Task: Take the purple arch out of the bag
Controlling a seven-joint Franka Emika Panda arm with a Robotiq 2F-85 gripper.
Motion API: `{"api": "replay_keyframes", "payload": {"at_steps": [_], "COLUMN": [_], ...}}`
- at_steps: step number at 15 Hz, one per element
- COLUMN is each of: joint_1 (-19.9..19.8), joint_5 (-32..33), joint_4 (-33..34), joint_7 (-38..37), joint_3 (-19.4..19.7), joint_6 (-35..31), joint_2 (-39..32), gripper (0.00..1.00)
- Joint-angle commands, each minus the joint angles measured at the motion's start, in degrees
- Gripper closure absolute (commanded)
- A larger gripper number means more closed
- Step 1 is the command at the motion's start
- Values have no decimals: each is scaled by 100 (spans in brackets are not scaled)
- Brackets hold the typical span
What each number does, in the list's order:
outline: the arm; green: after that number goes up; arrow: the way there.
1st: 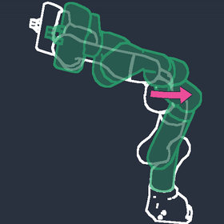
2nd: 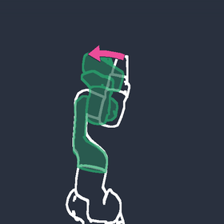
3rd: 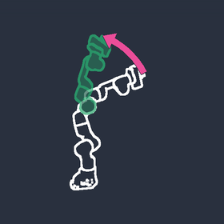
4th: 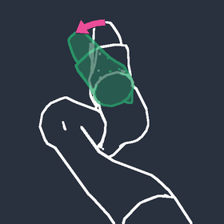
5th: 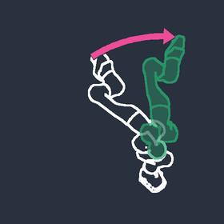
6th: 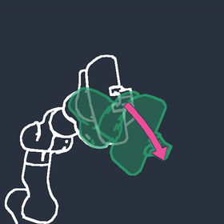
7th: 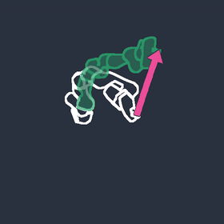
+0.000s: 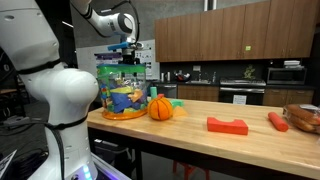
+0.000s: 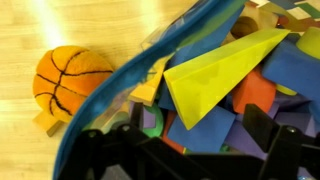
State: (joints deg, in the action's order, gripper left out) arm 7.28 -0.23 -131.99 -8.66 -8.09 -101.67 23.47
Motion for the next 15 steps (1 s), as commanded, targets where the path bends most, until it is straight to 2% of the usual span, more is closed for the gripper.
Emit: {"api": "replay_keyframes", "payload": {"at_steps": [1,9,14,15], "joint_1": [123,419,395,431], "joint_5": [-112,246,286,184], "joint_4": [47,172,116,87], "joint_7": [261,300,556,363], "joint_3": [-73,-593,-507,-564], "joint_6": [-54,-518,-358,-471], "joint_2": [111,-164,-210,-156], "gripper": [0,0,0,0]}}
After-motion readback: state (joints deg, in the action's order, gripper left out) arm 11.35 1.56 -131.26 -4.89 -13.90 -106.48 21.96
